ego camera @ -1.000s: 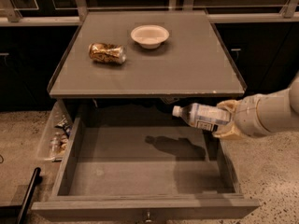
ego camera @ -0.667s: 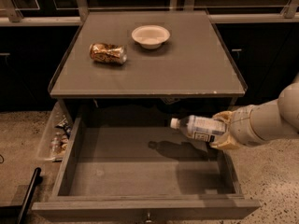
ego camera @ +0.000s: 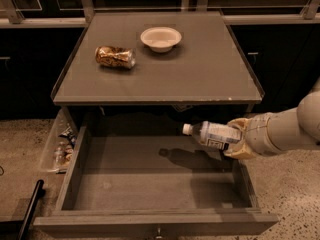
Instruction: Place blue plastic bottle into top drawer
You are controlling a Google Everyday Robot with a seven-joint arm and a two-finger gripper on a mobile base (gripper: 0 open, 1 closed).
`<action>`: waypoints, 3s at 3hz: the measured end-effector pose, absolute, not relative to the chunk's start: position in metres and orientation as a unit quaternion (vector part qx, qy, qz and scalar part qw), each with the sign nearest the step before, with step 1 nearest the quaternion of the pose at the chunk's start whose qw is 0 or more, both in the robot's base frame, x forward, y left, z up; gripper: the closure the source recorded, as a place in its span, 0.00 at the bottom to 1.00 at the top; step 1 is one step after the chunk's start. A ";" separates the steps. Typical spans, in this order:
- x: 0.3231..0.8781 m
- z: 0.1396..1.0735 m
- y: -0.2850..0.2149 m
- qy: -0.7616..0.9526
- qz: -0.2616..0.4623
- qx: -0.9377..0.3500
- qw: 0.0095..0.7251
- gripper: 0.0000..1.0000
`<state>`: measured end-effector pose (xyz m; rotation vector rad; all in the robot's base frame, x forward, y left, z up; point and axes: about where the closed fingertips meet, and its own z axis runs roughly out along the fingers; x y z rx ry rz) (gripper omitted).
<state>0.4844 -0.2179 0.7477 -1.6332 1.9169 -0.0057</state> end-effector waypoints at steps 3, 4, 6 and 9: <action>0.517 0.645 -0.159 0.737 0.104 -0.582 0.326 1.00; 0.519 0.616 -0.123 0.732 0.141 -0.587 0.315 1.00; 0.519 0.607 -0.098 0.726 0.163 -0.594 0.307 0.83; 0.516 0.611 -0.097 0.725 0.164 -0.594 0.308 0.13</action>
Offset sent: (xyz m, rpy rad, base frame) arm 0.0417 0.0559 -0.1110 0.2321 0.1026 -0.0248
